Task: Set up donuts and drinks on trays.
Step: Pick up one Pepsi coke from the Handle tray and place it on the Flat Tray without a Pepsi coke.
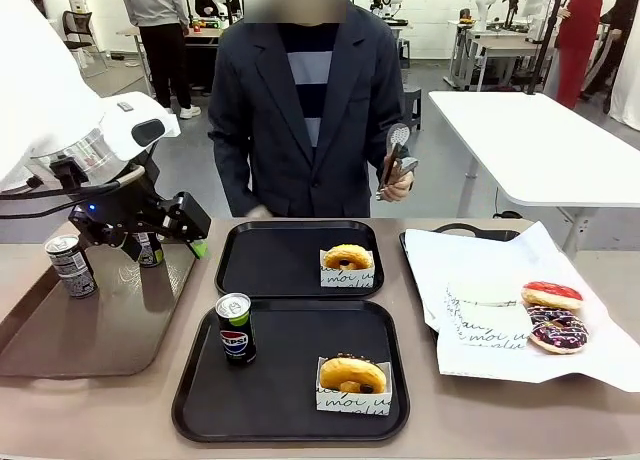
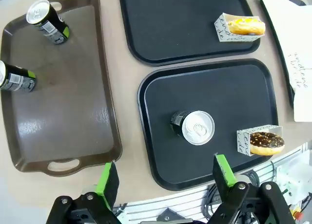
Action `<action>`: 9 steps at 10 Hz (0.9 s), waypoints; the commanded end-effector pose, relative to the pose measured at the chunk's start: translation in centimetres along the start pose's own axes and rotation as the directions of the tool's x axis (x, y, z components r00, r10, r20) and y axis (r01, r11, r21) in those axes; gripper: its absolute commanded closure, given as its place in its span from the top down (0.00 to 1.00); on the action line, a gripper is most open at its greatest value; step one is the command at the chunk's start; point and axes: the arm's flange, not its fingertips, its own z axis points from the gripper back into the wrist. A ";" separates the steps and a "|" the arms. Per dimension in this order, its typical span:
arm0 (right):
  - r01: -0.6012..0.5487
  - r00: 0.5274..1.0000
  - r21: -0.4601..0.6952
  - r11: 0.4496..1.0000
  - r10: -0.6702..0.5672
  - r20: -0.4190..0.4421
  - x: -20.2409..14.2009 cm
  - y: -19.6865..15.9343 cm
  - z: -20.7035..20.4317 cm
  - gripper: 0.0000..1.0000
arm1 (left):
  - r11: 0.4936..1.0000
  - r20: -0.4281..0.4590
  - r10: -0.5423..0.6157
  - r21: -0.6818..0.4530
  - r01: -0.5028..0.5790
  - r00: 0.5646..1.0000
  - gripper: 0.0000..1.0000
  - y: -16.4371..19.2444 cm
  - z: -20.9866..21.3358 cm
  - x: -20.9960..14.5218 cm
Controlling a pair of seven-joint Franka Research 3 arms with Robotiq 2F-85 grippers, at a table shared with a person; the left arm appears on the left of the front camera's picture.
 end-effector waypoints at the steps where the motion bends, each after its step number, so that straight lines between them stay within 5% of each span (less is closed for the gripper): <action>1: -0.017 1.000 0.024 1.000 0.017 0.026 0.3 0.0 -0.1 1.00 | 1.000 0.009 -0.023 0.005 0.023 1.000 1.00 -0.6 -0.1 -0.2; 7: -0.017 1.000 0.024 1.000 0.017 0.026 0.3 0.0 -0.1 1.00 | 1.000 0.002 -0.019 0.008 0.019 1.000 1.00 -0.7 -0.1 -0.4; 8: -0.017 1.000 0.024 1.000 0.017 0.026 0.3 0.0 -0.1 1.00 | 0.999 0.009 0.028 0.027 -0.028 1.000 1.00 0.1 -0.9 2.5; 9: -0.017 1.000 0.024 1.000 0.017 0.026 0.3 0.0 -0.1 1.00 | 0.990 0.056 0.122 0.063 -0.125 0.991 1.00 2.4 -0.8 1.7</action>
